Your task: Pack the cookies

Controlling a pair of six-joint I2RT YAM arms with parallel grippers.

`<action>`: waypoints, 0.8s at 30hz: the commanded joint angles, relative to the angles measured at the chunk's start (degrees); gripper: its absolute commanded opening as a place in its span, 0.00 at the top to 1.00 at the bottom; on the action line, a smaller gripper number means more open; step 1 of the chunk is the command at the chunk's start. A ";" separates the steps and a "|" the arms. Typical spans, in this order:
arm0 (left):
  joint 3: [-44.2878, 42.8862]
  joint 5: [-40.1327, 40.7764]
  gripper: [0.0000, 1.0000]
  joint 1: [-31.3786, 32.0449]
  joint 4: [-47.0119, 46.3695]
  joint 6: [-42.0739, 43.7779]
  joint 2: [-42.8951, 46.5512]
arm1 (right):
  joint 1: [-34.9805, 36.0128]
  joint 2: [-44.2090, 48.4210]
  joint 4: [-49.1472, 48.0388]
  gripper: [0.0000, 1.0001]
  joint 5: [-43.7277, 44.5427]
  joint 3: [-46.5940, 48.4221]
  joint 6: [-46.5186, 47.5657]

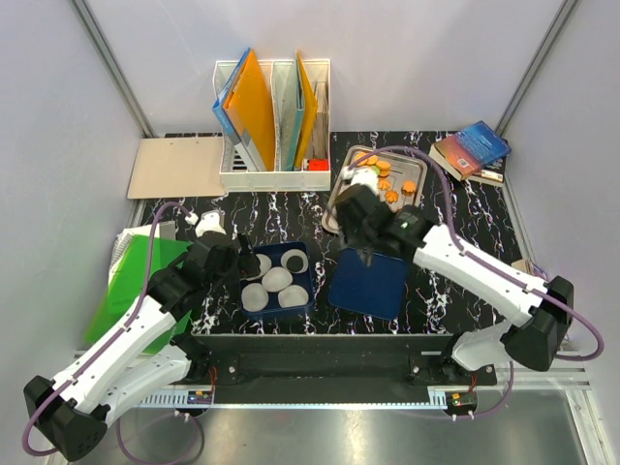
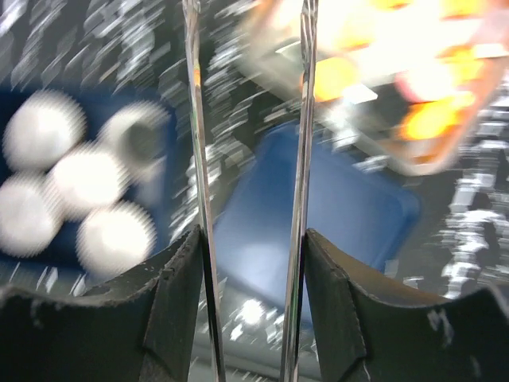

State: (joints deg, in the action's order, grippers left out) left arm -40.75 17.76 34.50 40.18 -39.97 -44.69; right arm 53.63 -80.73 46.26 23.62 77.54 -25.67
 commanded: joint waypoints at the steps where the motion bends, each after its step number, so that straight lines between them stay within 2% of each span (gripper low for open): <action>1: -0.03 -1.06 0.01 0.13 -2.13 -0.55 0.30 | -8.44 1.02 -0.64 0.44 3.98 -0.98 3.69; 7: 0.15 -1.50 0.01 0.13 -2.48 0.24 0.65 | -16.79 -6.79 -3.72 0.44 1.26 0.24 7.12; 13: 0.94 -1.85 0.01 0.13 -2.39 0.33 1.44 | -17.15 -14.53 -4.59 0.46 -0.76 4.37 7.74; 24: 1.29 -2.03 0.01 0.04 -2.48 0.06 1.18 | -18.12 -19.55 -6.36 0.44 -2.61 5.17 7.74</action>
State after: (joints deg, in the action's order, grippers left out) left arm -39.03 16.73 34.50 39.79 -40.14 -43.57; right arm 36.21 -99.48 42.22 22.15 80.38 -18.59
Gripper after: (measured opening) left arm 0.987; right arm 0.554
